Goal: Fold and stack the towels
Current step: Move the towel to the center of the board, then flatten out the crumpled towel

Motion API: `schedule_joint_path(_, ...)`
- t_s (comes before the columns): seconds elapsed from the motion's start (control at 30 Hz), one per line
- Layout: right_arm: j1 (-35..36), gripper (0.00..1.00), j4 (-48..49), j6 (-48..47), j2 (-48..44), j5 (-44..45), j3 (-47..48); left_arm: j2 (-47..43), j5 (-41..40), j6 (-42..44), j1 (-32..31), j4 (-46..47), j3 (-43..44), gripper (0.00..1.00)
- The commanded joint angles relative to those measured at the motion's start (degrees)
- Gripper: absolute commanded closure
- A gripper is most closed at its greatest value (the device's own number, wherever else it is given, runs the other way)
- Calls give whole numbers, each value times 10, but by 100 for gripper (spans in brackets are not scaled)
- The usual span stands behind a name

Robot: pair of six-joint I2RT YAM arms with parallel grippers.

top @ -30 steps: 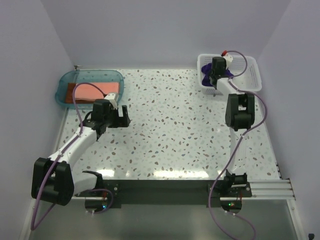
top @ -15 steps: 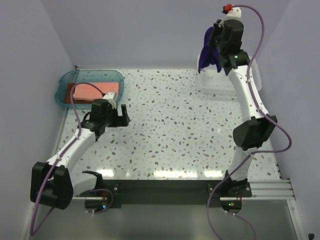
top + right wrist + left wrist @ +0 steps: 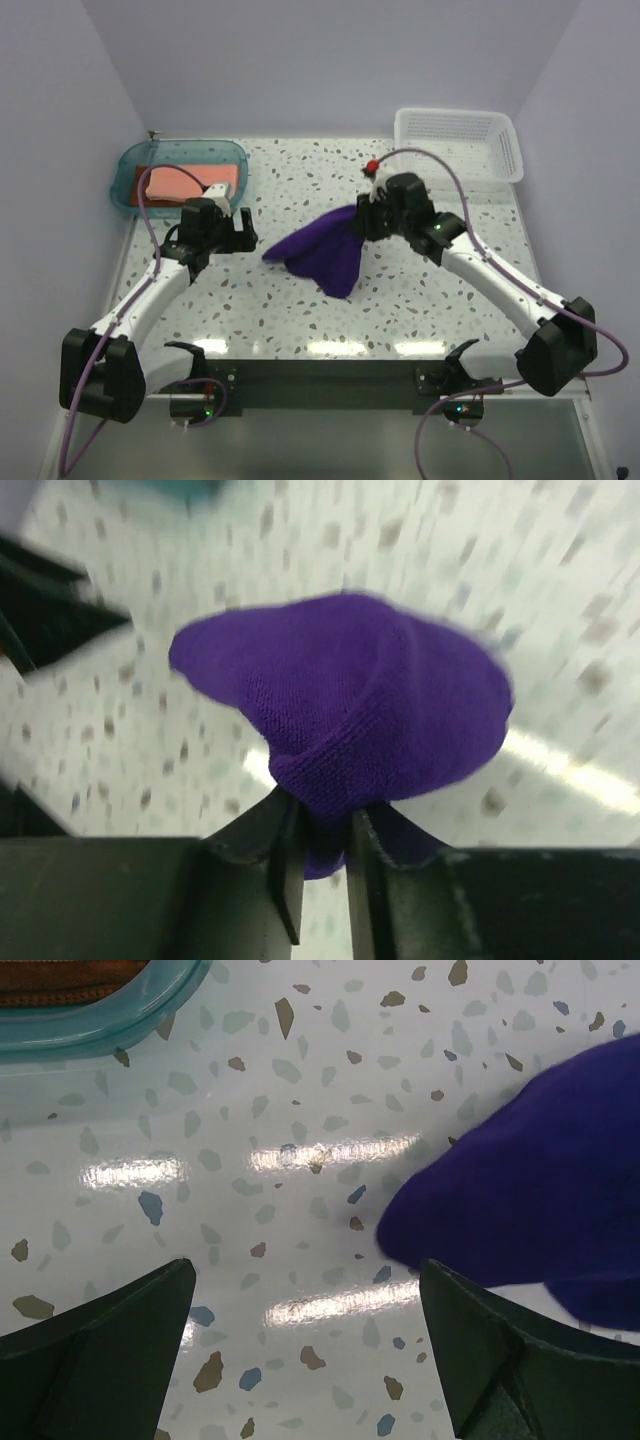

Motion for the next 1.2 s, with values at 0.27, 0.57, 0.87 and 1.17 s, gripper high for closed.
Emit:
schedule_joint_path(0.27,50,39,-196,-16,-23,25,-115,10,34,-29,-38,0,7,0)
schedule_joint_path(0.57,35,44,-154,-111,101,90,18,73,-73,-117,-96,-33,19,13)
schedule_joint_path(0.87,-2,57,-81,-150,266,64,130,152,-128,-145,-134,-18,16,30)
schedule_joint_path(1.17,-11,60,-52,-153,423,72,234,187,-154,-151,-150,-12,17,34)
